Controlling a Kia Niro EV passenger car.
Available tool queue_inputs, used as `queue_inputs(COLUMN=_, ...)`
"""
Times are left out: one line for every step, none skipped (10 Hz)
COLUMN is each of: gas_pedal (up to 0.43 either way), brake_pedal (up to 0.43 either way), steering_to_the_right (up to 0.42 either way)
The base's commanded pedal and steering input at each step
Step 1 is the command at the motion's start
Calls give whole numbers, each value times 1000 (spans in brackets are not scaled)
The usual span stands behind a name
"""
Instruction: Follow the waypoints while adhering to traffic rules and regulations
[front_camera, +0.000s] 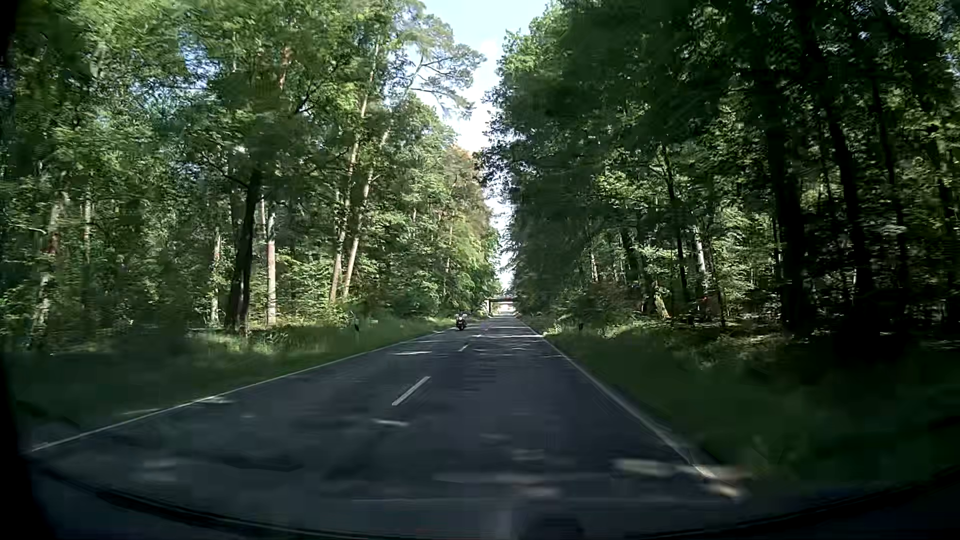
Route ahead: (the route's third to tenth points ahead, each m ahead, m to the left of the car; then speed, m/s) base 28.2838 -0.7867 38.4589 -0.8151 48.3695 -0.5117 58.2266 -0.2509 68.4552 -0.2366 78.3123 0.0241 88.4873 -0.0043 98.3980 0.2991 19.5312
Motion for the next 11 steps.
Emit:
queue_inputs(gas_pedal=47, brake_pedal=30, steering_to_the_right=1)
queue_inputs(gas_pedal=47, brake_pedal=30, steering_to_the_right=0)
queue_inputs(gas_pedal=47, brake_pedal=30, steering_to_the_right=0)
queue_inputs(gas_pedal=47, brake_pedal=30, steering_to_the_right=0)
queue_inputs(gas_pedal=47, brake_pedal=30, steering_to_the_right=0)
queue_inputs(gas_pedal=47, brake_pedal=30, steering_to_the_right=-1)
queue_inputs(gas_pedal=59, brake_pedal=30, steering_to_the_right=-1)
queue_inputs(gas_pedal=59, brake_pedal=30, steering_to_the_right=-1)
queue_inputs(gas_pedal=59, brake_pedal=30, steering_to_the_right=-1)
queue_inputs(gas_pedal=59, brake_pedal=30, steering_to_the_right=-1)
queue_inputs(gas_pedal=59, brake_pedal=30, steering_to_the_right=-1)
